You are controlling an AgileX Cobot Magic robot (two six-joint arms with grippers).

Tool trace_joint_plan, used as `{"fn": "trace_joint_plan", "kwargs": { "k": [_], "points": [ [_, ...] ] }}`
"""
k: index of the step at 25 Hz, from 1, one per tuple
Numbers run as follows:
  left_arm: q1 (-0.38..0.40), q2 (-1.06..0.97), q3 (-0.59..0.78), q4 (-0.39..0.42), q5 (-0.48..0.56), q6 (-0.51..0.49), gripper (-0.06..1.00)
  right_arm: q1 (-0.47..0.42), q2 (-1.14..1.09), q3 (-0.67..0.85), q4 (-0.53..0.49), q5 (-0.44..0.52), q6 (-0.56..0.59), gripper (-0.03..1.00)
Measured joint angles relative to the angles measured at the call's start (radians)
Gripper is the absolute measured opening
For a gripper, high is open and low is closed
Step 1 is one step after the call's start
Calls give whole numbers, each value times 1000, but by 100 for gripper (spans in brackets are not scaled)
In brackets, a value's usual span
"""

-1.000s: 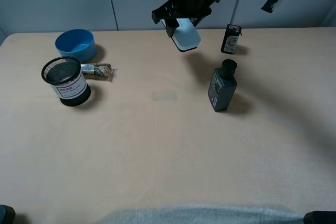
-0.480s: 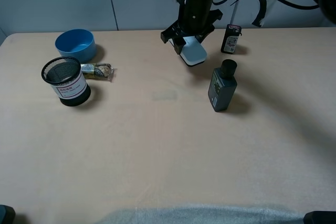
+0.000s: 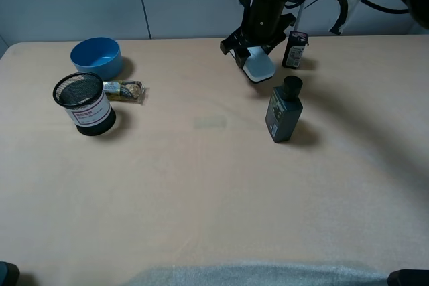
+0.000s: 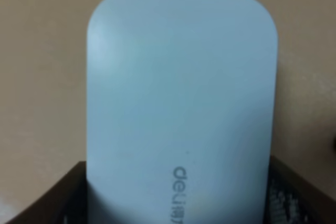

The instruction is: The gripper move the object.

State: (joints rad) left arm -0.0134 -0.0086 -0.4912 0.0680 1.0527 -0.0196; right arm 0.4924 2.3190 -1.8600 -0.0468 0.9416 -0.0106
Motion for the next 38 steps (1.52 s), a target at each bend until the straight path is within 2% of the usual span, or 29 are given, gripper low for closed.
{"fn": "trace_joint_plan", "kwargs": {
  "k": [11, 38],
  "points": [
    [0, 0, 0, 0, 0, 0, 73, -38, 55, -2, -6, -4, -12, 46],
    [0, 0, 0, 0, 0, 0, 73, -49, 65, -2, 1, -5, -30, 46]
  ]
}}
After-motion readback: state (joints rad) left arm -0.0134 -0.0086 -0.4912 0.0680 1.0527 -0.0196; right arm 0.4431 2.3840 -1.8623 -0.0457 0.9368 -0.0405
